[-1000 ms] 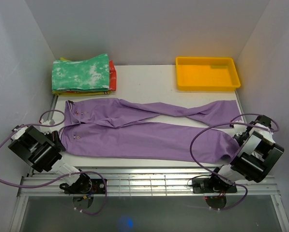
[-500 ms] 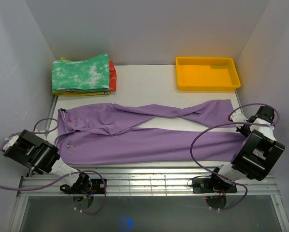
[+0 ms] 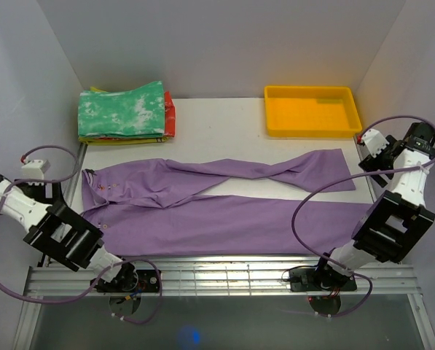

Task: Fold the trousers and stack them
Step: Flatten the trousers out

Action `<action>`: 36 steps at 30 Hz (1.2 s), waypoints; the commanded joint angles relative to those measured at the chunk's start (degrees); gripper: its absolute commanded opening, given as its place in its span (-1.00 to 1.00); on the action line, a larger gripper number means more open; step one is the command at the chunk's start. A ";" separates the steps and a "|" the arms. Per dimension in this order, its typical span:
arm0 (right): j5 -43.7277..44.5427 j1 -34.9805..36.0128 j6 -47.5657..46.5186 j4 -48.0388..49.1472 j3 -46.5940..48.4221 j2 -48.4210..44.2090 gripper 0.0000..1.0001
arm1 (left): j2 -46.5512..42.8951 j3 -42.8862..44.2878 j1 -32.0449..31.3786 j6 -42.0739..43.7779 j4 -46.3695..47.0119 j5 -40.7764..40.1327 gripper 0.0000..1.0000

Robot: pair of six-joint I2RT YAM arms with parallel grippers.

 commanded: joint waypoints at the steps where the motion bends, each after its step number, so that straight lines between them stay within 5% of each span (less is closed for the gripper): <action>1: -5.61 3.17 7.27 -7.51 5.63 4.59 0.73 | -3.46 -1.87 -9.41 -7.79 0.26 4.75 0.96; 10: -4.64 12.14 7.63 1.61 1.09 10.40 0.81 | -1.28 -10.84 -24.65 -29.85 12.92 -0.17 0.89; 16: -2.62 15.13 7.97 11.21 0.45 14.61 0.82 | 3.12 -12.78 -25.37 -34.61 18.81 -3.77 0.26; 22: -4.55 16.54 11.93 9.19 8.10 20.94 0.82 | 7.43 -11.91 -25.37 -37.77 23.38 -6.41 -0.95; 30: 3.79 18.74 11.05 9.89 6.09 28.67 0.63 | 5.59 -6.55 -24.67 -37.78 23.74 -3.60 -1.00; 36: 6.79 18.12 10.79 10.24 6.00 31.76 0.07 | 0.50 -4.79 -20.89 -35.76 24.96 -0.78 -1.00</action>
